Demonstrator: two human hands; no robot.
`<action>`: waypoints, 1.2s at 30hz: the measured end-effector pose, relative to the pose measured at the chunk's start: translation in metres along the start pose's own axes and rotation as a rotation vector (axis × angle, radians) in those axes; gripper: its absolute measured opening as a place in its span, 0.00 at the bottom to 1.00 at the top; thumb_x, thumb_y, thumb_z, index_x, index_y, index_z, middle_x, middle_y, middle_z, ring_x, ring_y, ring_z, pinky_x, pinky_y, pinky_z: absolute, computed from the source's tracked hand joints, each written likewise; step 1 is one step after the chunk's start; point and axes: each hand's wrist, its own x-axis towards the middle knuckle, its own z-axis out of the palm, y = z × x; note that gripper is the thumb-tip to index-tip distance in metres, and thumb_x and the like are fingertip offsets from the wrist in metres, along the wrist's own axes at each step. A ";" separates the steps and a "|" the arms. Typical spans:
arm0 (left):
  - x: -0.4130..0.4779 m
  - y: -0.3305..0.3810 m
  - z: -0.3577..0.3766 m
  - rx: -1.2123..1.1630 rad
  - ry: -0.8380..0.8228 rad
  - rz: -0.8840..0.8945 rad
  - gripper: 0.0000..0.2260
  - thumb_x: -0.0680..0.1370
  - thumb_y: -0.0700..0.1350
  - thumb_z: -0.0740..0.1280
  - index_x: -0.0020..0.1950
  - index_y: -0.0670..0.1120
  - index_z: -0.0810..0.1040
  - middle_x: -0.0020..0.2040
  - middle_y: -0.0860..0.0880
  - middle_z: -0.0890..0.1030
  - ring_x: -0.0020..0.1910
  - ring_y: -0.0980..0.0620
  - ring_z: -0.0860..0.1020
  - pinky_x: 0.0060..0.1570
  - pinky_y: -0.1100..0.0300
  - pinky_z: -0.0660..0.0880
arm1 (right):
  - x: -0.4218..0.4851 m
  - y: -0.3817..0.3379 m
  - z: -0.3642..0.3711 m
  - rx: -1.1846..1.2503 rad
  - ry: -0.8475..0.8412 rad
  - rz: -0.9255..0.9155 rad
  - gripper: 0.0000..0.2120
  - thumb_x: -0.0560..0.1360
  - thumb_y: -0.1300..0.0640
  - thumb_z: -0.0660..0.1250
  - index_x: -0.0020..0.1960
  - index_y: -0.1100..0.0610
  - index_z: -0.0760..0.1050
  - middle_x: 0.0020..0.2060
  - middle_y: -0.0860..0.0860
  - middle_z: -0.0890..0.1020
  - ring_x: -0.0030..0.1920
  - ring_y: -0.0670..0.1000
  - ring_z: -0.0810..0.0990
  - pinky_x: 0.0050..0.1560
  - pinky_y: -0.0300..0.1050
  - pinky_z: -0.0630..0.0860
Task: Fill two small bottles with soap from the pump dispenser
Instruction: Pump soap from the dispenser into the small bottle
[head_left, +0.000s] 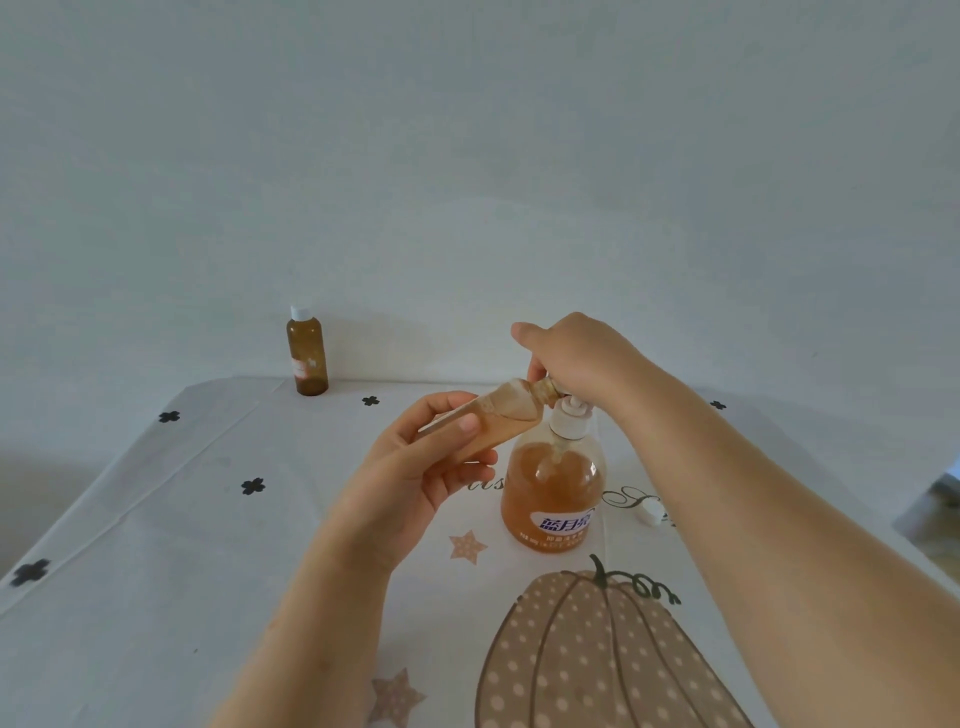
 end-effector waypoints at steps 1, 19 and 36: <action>0.000 0.000 0.000 -0.003 0.001 0.001 0.11 0.71 0.42 0.71 0.53 0.43 0.80 0.45 0.44 0.84 0.40 0.48 0.82 0.39 0.59 0.80 | 0.000 0.000 0.000 0.001 0.000 -0.003 0.28 0.82 0.40 0.55 0.51 0.62 0.83 0.25 0.50 0.76 0.31 0.53 0.75 0.40 0.46 0.72; 0.006 -0.004 -0.005 0.022 0.032 -0.003 0.12 0.69 0.40 0.70 0.52 0.42 0.80 0.44 0.43 0.83 0.37 0.46 0.81 0.37 0.59 0.79 | 0.008 0.017 0.017 -0.023 0.116 -0.057 0.28 0.82 0.40 0.53 0.47 0.60 0.82 0.35 0.52 0.79 0.36 0.54 0.77 0.37 0.46 0.70; 0.003 -0.002 -0.002 -0.024 0.003 -0.005 0.13 0.72 0.41 0.70 0.55 0.41 0.79 0.46 0.43 0.82 0.40 0.47 0.82 0.40 0.59 0.81 | 0.001 0.001 0.000 -0.111 0.083 -0.014 0.25 0.82 0.45 0.53 0.50 0.61 0.83 0.31 0.52 0.81 0.34 0.53 0.77 0.38 0.44 0.71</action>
